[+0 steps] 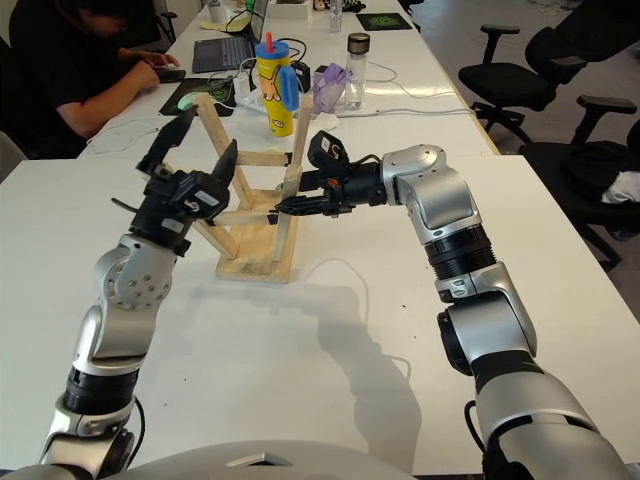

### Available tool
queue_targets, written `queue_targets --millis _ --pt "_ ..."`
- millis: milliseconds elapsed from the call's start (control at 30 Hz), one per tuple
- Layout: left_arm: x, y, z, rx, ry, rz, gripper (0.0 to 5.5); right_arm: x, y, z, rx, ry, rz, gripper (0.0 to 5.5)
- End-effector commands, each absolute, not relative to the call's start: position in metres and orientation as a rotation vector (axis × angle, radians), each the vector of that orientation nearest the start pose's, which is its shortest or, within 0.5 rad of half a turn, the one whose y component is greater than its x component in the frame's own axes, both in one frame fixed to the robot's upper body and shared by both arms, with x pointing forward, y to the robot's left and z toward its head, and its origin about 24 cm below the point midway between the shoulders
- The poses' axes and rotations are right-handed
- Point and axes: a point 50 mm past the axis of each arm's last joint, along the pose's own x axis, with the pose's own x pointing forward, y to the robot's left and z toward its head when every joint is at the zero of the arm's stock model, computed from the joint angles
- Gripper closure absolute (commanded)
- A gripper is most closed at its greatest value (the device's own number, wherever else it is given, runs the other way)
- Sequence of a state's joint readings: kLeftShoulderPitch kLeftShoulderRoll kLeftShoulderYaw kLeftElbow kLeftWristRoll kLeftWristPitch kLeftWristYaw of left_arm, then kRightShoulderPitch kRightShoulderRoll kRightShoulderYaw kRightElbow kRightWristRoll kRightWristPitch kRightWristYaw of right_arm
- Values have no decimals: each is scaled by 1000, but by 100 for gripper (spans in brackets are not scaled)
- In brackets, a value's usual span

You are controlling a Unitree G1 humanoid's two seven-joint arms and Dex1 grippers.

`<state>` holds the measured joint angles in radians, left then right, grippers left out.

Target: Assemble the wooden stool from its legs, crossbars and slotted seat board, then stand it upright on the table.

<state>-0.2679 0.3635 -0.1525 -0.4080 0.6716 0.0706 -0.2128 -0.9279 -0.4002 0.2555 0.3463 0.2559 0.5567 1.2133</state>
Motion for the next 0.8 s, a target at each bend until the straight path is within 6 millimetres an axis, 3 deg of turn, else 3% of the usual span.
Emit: queue_targets --millis 33,100,133,233,400,500,633,800 --pt "265 126 92 1251 -99 -479 249 344 -102 145 -247 452 1333 346" --pt "251 129 49 1301 125 -639 249 345 -101 144 -247 452 1334 346" --pt "248 128 44 1282 144 -655 249 345 -100 144 -249 451 1338 346" --pt "263 121 77 1179 -19 -535 249 345 -99 144 -248 445 1341 346" --pt "278 121 158 883 -349 -270 249 346 -97 146 -249 409 1351 346" --pt "273 127 174 790 -438 -200 249 345 -93 150 -245 316 1376 346" --pt "252 140 171 683 -489 -189 249 342 -93 150 -223 265 1392 346" --pt "210 160 122 522 -366 -335 249 338 -95 150 -183 221 1373 346"
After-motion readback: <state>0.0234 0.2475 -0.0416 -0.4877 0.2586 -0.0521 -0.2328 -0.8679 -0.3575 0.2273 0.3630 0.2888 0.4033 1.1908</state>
